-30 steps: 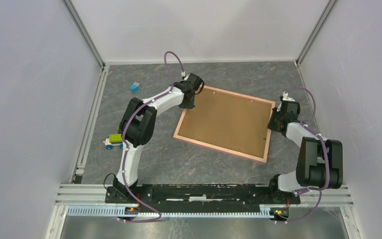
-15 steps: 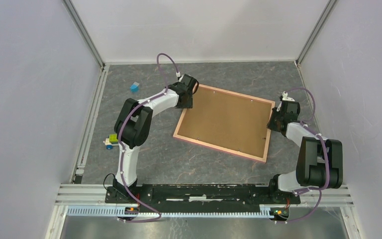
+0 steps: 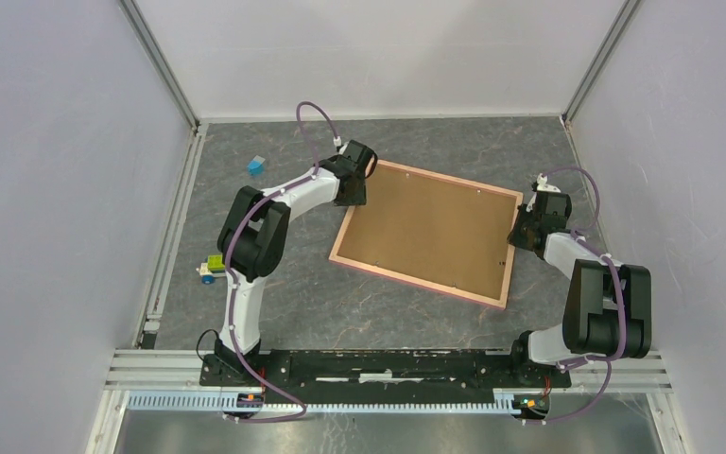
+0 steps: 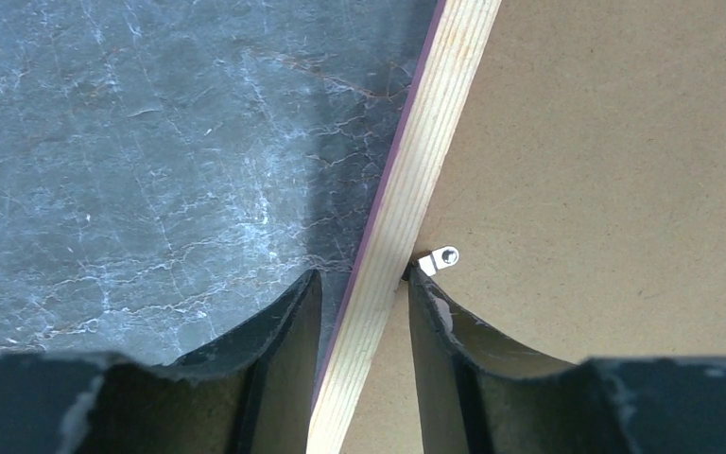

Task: Put the photo into the frame
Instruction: Install the photo frame at the center of the board.

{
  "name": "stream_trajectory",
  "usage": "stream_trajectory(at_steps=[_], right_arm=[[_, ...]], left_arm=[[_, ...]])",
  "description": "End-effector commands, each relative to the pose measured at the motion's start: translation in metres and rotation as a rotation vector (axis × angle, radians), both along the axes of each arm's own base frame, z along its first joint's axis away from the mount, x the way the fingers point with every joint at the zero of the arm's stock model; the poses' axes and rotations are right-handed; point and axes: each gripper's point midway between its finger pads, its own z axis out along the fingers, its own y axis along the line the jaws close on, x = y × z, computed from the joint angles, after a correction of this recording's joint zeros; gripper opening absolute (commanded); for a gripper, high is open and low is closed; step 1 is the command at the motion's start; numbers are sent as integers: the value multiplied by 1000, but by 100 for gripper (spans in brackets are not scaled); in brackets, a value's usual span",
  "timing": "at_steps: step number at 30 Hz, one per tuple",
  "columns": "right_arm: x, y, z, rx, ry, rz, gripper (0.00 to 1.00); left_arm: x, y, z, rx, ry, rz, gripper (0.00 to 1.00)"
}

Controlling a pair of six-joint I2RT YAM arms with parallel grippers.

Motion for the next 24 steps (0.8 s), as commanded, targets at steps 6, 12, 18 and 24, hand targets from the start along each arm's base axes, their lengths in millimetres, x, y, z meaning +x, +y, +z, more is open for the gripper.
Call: stream_trajectory(at_steps=[6, 12, 18, 24], right_arm=[[3, 18, -1, 57, -24, 70, 24], [2, 19, 0, 58, -25, 72, 24], [2, 20, -1, 62, -23, 76, 23], [2, 20, -2, 63, -22, 78, 23]], left_arm=[[10, -6, -19, -120, 2, 122, 37], [11, 5, -15, -124, -51, 215, 31], [9, 11, -18, -133, -62, 281, 24], [5, 3, -23, -298, -9, 353, 15]])
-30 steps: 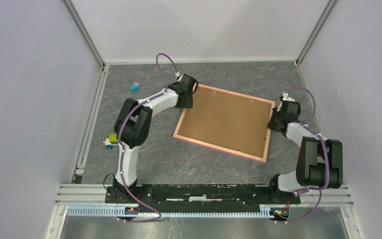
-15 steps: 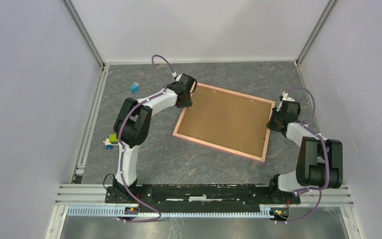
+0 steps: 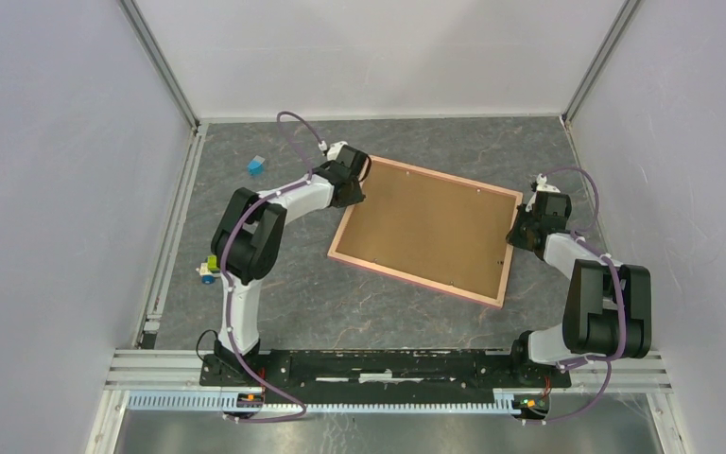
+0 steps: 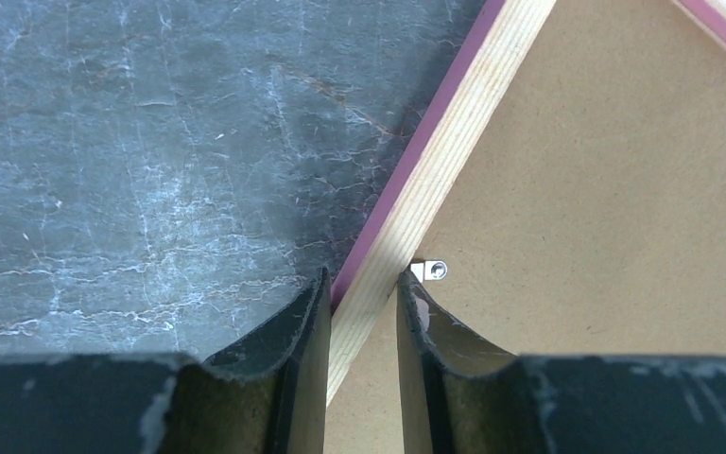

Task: Put the photo into the frame
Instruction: Install the photo frame at the center of the board, then adjust the photo frame at the center of the board.

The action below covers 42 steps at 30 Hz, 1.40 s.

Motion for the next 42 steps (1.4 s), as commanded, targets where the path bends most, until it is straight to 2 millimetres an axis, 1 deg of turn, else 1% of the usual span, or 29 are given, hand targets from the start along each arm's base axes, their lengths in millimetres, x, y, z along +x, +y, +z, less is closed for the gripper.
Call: stream_trajectory(at_steps=[1, 3, 4, 5, 6, 7, 9, 11, 13, 17, 20, 22, 23, 24, 25, 27, 28, 29, 30, 32, 33, 34, 35, 37, 38, 39, 40, 41, 42], right_arm=[[1, 17, -2, 52, -14, 68, 23], [1, 17, -2, 53, -13, 68, 23], [1, 18, -2, 53, -15, 70, 23], [1, 18, -2, 56, -16, 71, 23], [1, 19, -2, 57, -18, 73, 23], [2, 19, -2, 59, -20, 76, 24], [3, 22, -2, 67, -22, 90, 25], [4, 23, -2, 74, -18, 100, 31], [5, 26, -2, 84, -17, 110, 37], [14, 35, 3, 115, -36, 145, 52], [25, 44, 7, 109, -36, 182, 61], [35, 54, 9, 89, -37, 214, 66], [41, 61, 9, 75, -35, 234, 69], [51, 68, 14, 62, -48, 256, 72], [61, 79, 15, 45, -48, 283, 73], [82, 98, 19, 27, -53, 325, 75], [92, 109, 18, 21, -48, 345, 76], [104, 122, 21, 17, -54, 372, 76], [113, 134, 18, 19, -50, 393, 76], [138, 163, 29, 24, -104, 442, 77], [146, 179, 33, 31, -132, 467, 80], [156, 195, 42, 42, -171, 488, 81], [162, 210, 44, 56, -181, 513, 82], [175, 233, 59, 73, -200, 553, 83], [180, 242, 69, 69, -205, 569, 83], [184, 245, 80, 54, -209, 578, 84], [187, 242, 90, 33, -211, 578, 86], [186, 238, 101, 4, -207, 578, 88], [186, 229, 114, -46, -214, 570, 91]], left_arm=[[-8, 0, -23, -200, 71, 161, 15], [-11, 4, -17, -213, 58, 176, 15], [-11, 4, -11, -233, 43, 177, 15], [-12, 2, -8, -261, 35, 166, 17], [-14, -1, -4, -282, 33, 145, 23], [-17, -3, -1, -295, 35, 123, 33], [-25, -6, 2, -310, 46, 81, 48], [-36, -6, 1, -323, 64, 47, 58], [-49, -7, -3, -341, 91, 9, 64], [-78, -17, -4, -434, 126, -77, 69], [-104, -26, -1, -501, 131, -130, 69], [-119, -32, 8, -526, 109, -169, 70], [-129, -34, 10, -525, 104, -185, 71], [-139, -37, 12, -522, 95, -206, 72], [-148, -39, 13, -520, 96, -224, 73], [-166, -49, 19, -535, 82, -267, 77], [-175, -57, 21, -538, 79, -294, 79], [-186, -66, 21, -539, 79, -323, 81], [-195, -75, 22, -541, 79, -350, 83], [-213, -99, 23, -564, 82, -417, 86], [-224, -113, 24, -581, 88, -451, 87], [-230, -126, 27, -607, 86, -475, 88], [-238, -139, 31, -635, 85, -512, 91], [-249, -161, 44, -685, 62, -582, 98], [-255, -169, 50, -698, 48, -626, 100], [-258, -173, 59, -707, 29, -662, 100], [-260, -174, 66, -709, 7, -699, 100], [-261, -173, 76, -712, -28, -731, 100], [-260, -169, 83, -693, -60, -763, 100]])
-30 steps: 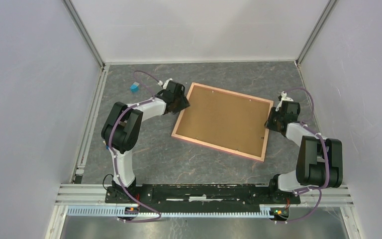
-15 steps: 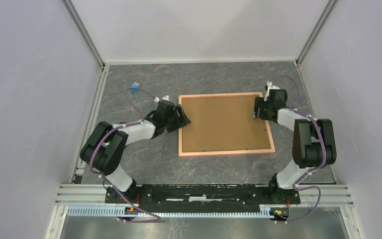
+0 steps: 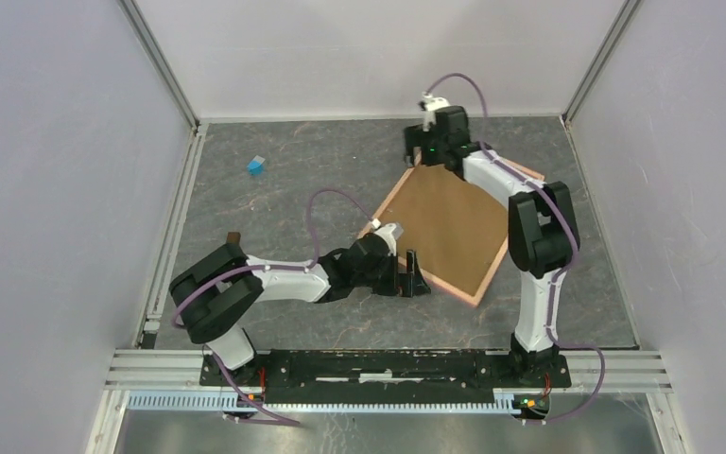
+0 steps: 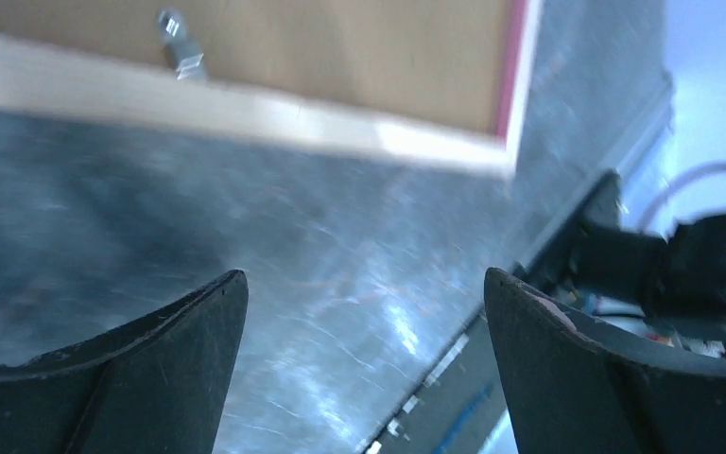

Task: Put the photo into the frame
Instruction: Adjust the photo frame at the center of the board, then turn over the photo frame at the center of the board.

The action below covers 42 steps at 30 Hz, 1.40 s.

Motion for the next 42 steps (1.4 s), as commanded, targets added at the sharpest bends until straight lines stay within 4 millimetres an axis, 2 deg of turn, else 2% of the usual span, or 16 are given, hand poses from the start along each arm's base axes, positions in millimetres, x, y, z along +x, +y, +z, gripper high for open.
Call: stream_trajectory(at_steps=[1, 4, 7, 10, 12, 14, 17, 20, 22, 25, 28, 33, 37, 41, 42], right_arm=[[-30, 40, 43, -42, 52, 142, 93], [-43, 12, 66, -140, 52, 108, 96], [-67, -15, 85, -148, 29, 54, 96], [-97, -46, 85, -128, 17, -14, 97], [-114, -68, 80, -108, 22, -68, 97], [-131, -93, 66, -84, 41, -135, 96], [-156, -147, 37, -22, 87, -320, 94], [-183, -201, 7, 10, 126, -518, 92], [-200, -220, -12, 29, 157, -600, 87], [-215, -230, -32, 59, 174, -670, 75], [-220, -226, -49, 87, 191, -674, 69], [-226, -220, -69, 95, 248, -646, 44], [-226, -213, -68, 123, 240, -617, 25], [-225, -202, -62, 164, 241, -569, 11], [-224, -199, -60, 170, 238, -552, 4]], left_arm=[[-11, -26, 71, -190, -154, -180, 100], [4, -4, 93, -111, -268, -174, 100], [39, 29, 115, -34, -351, -33, 100], [82, 77, 126, 65, -340, 204, 100], [99, 90, 133, 50, -320, 276, 100], [108, 89, 137, 27, -314, 280, 100], [113, 79, 137, 12, -297, 260, 100], [104, 64, 127, -40, -234, 206, 100], [100, 55, 126, -86, -220, 176, 100], [88, 47, 117, -102, -184, 123, 100], [71, 35, 113, -106, -175, 45, 100], [34, 8, 114, -77, -254, -143, 100], [12, -7, 109, 72, -396, -276, 100], [4, -23, 113, 225, -607, -364, 100], [4, -27, 114, 261, -667, -397, 100]])
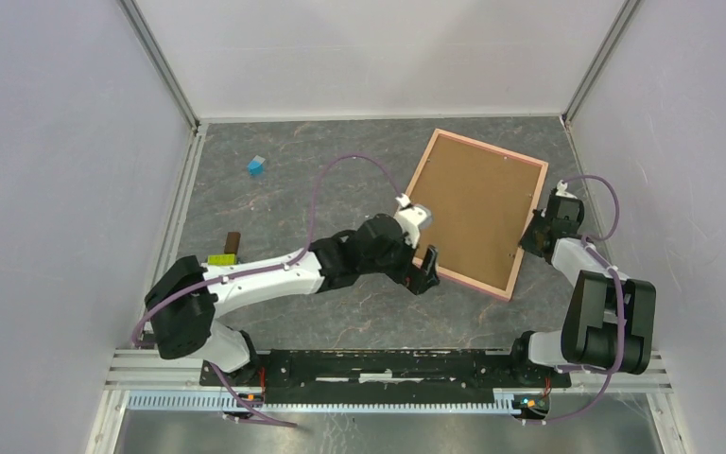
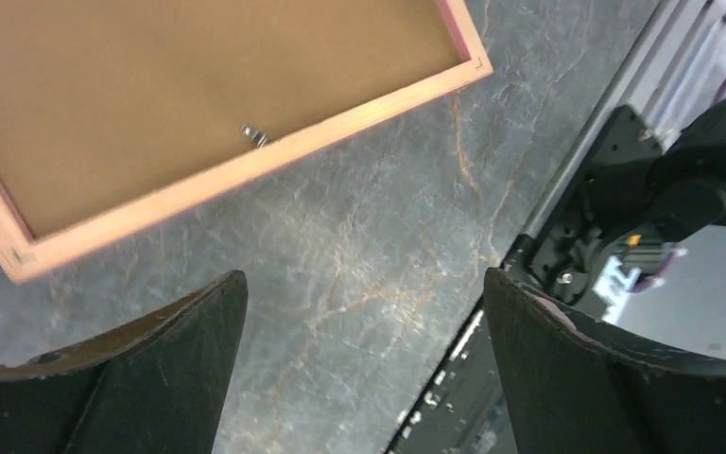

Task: Put the photo into the frame
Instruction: Turn over the photo frame at the center of the board.

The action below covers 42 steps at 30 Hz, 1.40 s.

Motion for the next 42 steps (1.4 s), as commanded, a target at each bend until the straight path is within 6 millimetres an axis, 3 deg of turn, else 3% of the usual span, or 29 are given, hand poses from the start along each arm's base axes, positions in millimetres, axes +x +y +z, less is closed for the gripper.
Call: stream_trajectory(at_steps=[1, 3, 5, 8, 14, 20, 22, 24, 25, 28, 35, 38, 42], right_arm=[[9, 10, 16, 40, -65, 44, 0], [10, 8, 23, 25, -79, 48, 1], [9, 4, 26, -1, -88, 44, 24], [7, 1, 22, -23, -68, 42, 41], [-2, 0, -1, -22, -19, 34, 47], [-11, 6, -21, -10, 37, 43, 40], [-9, 10, -15, -7, 39, 58, 28], [-5, 14, -1, -13, 27, 77, 7], [-3, 15, 8, -19, 13, 81, 1], [-2, 20, 33, -1, -28, 61, 0], [1, 39, 70, 111, -101, 55, 0], [2, 42, 80, 126, -122, 51, 0], [3, 45, 89, 146, -147, 52, 0]], left_arm=[[9, -15, 16, 171, -381, -114, 100], [5, -23, 16, 209, -445, -166, 100], [2, -31, 17, 209, -437, -189, 100], [-5, -41, 21, 181, -416, -228, 100], [-19, -50, 23, 148, -422, -268, 100], [-32, -58, 19, 212, -568, -363, 100], [-35, -62, 13, 253, -635, -391, 100], [-37, -66, 5, 299, -681, -425, 100], [-35, -69, -1, 321, -703, -434, 100], [-31, -77, -16, 396, -805, -473, 100], [-28, -102, -43, 620, -1216, -548, 100], [-29, -112, -43, 650, -1348, -534, 100], [-11, -121, -38, 760, -1468, -385, 100]])
